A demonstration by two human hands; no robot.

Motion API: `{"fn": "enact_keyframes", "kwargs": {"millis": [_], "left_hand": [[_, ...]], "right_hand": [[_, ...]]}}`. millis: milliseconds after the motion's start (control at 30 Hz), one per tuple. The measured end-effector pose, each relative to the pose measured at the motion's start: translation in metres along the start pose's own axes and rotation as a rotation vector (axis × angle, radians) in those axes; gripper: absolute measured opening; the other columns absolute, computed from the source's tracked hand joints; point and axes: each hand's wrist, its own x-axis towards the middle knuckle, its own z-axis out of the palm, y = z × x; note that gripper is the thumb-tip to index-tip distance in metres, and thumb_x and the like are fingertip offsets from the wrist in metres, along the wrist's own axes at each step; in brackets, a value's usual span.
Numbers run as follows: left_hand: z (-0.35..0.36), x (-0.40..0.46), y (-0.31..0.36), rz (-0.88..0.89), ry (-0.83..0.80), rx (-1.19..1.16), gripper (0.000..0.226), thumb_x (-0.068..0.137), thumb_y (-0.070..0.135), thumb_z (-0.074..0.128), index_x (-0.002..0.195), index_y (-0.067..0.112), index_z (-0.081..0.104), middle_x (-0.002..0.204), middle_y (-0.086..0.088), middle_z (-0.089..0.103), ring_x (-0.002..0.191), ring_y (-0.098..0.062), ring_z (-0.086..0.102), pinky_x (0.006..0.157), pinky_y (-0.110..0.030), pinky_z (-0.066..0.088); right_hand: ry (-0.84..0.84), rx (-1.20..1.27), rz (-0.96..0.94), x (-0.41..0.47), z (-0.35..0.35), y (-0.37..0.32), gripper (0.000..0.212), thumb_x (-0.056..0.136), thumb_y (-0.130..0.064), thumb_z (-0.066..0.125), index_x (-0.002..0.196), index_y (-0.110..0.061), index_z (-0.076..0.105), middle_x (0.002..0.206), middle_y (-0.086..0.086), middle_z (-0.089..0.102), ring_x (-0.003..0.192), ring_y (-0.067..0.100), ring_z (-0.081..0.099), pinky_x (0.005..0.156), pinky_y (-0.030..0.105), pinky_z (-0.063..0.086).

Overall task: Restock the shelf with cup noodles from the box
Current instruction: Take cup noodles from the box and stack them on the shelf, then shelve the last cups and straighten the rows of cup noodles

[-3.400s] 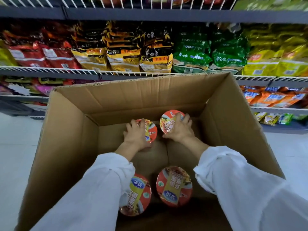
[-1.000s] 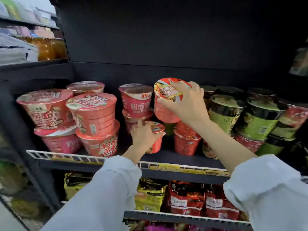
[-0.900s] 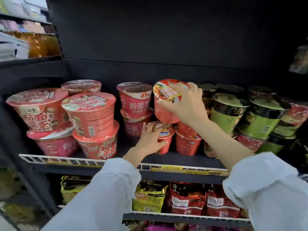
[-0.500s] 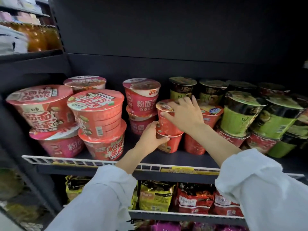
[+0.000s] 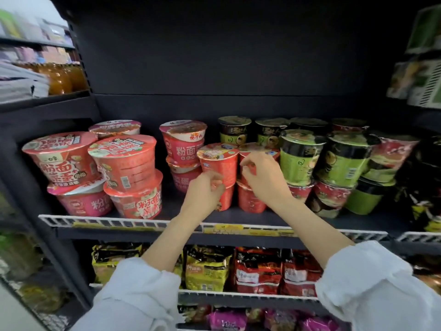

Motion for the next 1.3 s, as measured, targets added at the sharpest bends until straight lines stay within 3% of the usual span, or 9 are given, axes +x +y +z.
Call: {"fn": "enact_keyframes", "kwargs": {"millis": [167,233,333,567,667,733,967,1167,1300], "left_hand": [[0.037,-0.072,0.064,0.147,0.119,0.197,0.021,0.090,0.018,0.055,0.110,0.019,0.062,0.100,0.004,0.066,0.090,-0.014,0.061,0.078,-0.035,0.052],[0.059,-0.106,0.090,0.186,0.168,0.223,0.023,0.090,0.022,0.056,0.113,0.022,0.059,0.095,0.006,0.066,0.085,-0.014,0.061,0.072,-0.035,0.052],[0.091,-0.151,0.131,0.177,0.186,0.188,0.022,0.091,0.023,0.057,0.112,0.020,0.059,0.091,0.007,0.067,0.077,-0.011,0.060,0.066,-0.030,0.051],[0.166,-0.255,0.195,0.034,0.050,0.123,0.017,0.092,0.023,0.055,0.105,0.017,0.063,0.087,0.009,0.063,0.082,-0.009,0.062,0.073,-0.030,0.055],[0.202,-0.301,0.220,0.024,-0.018,0.093,0.014,0.092,0.025,0.055,0.100,0.017,0.064,0.083,0.010,0.062,0.078,-0.009,0.062,0.070,-0.030,0.054],[0.227,-0.330,0.239,0.023,-0.047,0.088,0.016,0.092,0.023,0.055,0.101,0.015,0.065,0.087,0.006,0.066,0.077,-0.010,0.062,0.072,-0.031,0.055],[0.309,-0.425,0.328,0.010,-0.163,0.028,0.015,0.092,0.023,0.055,0.100,0.016,0.066,0.086,0.003,0.070,0.073,-0.012,0.064,0.068,-0.033,0.056],[0.375,-0.460,0.400,0.038,-0.404,0.101,0.019,0.092,0.028,0.054,0.105,0.019,0.065,0.099,0.000,0.069,0.087,-0.018,0.065,0.077,-0.036,0.056],[0.431,-0.473,0.426,-0.005,-0.497,0.175,0.022,0.094,0.029,0.052,0.113,0.019,0.061,0.108,0.000,0.065,0.094,-0.016,0.063,0.073,-0.025,0.051]], "right_hand": [[-0.089,0.115,0.063,-0.069,-0.059,0.043,0.011,0.093,-0.011,0.049,0.102,-0.009,0.056,0.092,0.009,0.063,0.082,0.027,0.060,0.071,0.039,0.049],[-0.130,0.129,0.064,-0.098,-0.081,0.062,0.013,0.094,-0.011,0.049,0.104,-0.009,0.058,0.091,0.008,0.064,0.079,0.025,0.061,0.068,0.035,0.050],[-0.164,0.130,0.083,-0.142,-0.114,0.089,0.012,0.093,-0.013,0.051,0.100,-0.011,0.061,0.085,-0.002,0.060,0.078,0.015,0.057,0.058,0.020,0.037],[-0.277,0.124,0.164,-0.263,-0.187,0.145,0.015,0.093,-0.017,0.051,0.098,-0.014,0.065,0.088,-0.003,0.066,0.080,0.014,0.061,0.067,0.021,0.044],[-0.343,0.112,0.211,-0.319,-0.220,0.176,0.015,0.094,-0.020,0.051,0.102,-0.015,0.063,0.088,-0.002,0.064,0.063,0.005,0.054,0.049,0.008,0.035],[-0.375,0.101,0.246,-0.354,-0.243,0.198,0.017,0.095,-0.021,0.051,0.105,-0.015,0.063,0.082,-0.003,0.061,0.055,0.000,0.047,0.043,0.008,0.032],[-0.469,0.004,0.355,-0.467,-0.334,0.260,0.023,0.093,-0.018,0.052,0.110,-0.013,0.066,0.097,0.000,0.063,0.088,0.012,0.056,0.073,0.019,0.040],[-0.517,-0.033,0.452,-0.524,-0.394,0.320,0.023,0.092,-0.015,0.051,0.108,-0.010,0.067,0.107,0.008,0.067,0.094,0.020,0.062,0.080,0.027,0.048],[-0.616,-0.079,0.504,-0.545,-0.409,0.374,0.021,0.092,-0.017,0.052,0.109,-0.012,0.064,0.107,0.008,0.068,0.096,0.022,0.063,0.086,0.034,0.053]]}}
